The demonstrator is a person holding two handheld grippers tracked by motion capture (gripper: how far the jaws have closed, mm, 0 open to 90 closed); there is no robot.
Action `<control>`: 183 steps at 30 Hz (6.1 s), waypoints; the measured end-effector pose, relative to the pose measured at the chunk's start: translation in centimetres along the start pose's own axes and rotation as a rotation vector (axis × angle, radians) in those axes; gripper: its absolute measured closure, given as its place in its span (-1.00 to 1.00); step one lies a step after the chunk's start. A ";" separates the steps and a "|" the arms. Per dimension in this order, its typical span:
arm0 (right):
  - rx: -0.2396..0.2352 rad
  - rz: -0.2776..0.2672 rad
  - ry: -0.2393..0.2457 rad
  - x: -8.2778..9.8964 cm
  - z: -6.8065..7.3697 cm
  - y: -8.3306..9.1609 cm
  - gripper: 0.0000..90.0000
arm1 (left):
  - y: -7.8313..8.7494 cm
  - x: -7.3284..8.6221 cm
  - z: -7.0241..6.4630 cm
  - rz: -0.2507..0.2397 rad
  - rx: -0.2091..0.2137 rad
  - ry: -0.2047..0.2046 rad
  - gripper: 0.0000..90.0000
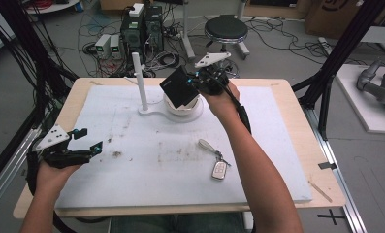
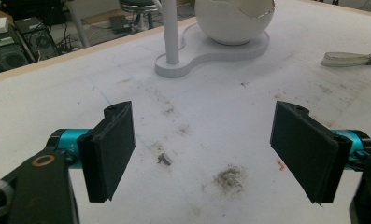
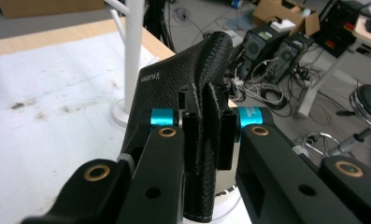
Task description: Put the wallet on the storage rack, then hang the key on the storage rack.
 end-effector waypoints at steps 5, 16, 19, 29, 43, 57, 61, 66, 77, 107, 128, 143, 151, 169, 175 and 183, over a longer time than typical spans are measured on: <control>0.025 0.013 -0.008 0.1 -0.9 -1.0 0.90 | 0.0 -0.1 0.1 -0.004 -0.002 -0.001 -0.51; 0.064 0.064 -0.022 1.4 -2.0 -3.3 0.90 | 0.0 0.1 0.2 0.003 -0.002 -0.002 -0.51; 0.070 0.078 -0.009 1.8 -2.1 -3.9 0.90 | 0.0 0.1 0.1 0.005 0.000 -0.004 -0.51; 0.099 0.127 -0.005 3.1 -2.3 -5.6 0.90 | -0.1 0.1 0.0 -0.001 0.002 0.000 -0.51; 0.138 0.162 0.020 3.6 -2.7 -5.8 0.90 | -0.2 0.0 -0.2 0.001 0.007 -0.006 -0.51; 0.138 0.105 -0.095 4.4 -2.8 -5.6 0.02 | -0.5 0.0 -0.3 0.007 0.018 -0.011 -0.51; 0.127 0.094 -0.112 4.3 -3.3 -3.8 -0.13 | -0.6 -0.1 -0.6 0.004 0.023 -0.016 -0.51; 0.103 0.064 -0.106 4.9 -3.1 -1.1 -0.20 | -0.9 -0.3 -1.1 0.004 0.037 -0.025 -0.51; 0.081 0.008 -0.130 8.2 -2.7 4.1 -0.33 | -1.9 -1.2 -2.0 -0.019 0.068 -0.038 -0.51; 0.071 -0.048 -0.277 19.0 -0.5 8.8 -0.56 | -4.8 -3.0 -3.2 -0.074 0.121 -0.038 -0.51; -0.020 0.024 -0.197 18.9 2.5 6.2 -0.56 | -3.7 -2.6 -2.9 -0.063 0.098 -0.035 -0.51; -0.109 0.244 -0.135 22.7 4.9 3.3 -0.36 | -3.8 -2.5 -2.7 -0.059 0.100 -0.036 -0.51; -0.185 0.318 -0.138 24.2 5.6 3.1 0.24 | -3.8 -2.5 -2.9 -0.055 0.103 -0.041 -0.51; -0.163 0.270 -0.097 23.2 5.5 3.9 0.85 | -3.7 -2.6 -3.0 -0.054 0.099 -0.049 -0.51; -0.146 0.139 -0.126 20.5 4.9 4.9 0.85 | -3.5 -2.7 -2.9 -0.060 0.095 -0.044 -0.51; -0.120 0.030 -0.123 17.0 4.2 5.3 0.85 | -3.3 -2.8 -2.7 -0.068 0.092 -0.039 -0.51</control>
Point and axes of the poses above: each handheld gripper's, and its own axes: y roughly backward along the jaws, x roughly out of its underside, z roughly to its left, the point moved 9 cm from there along -y, roughly forward along the jaws, and after that the axes turned 1 degree about -y, right-handed, at the moved point
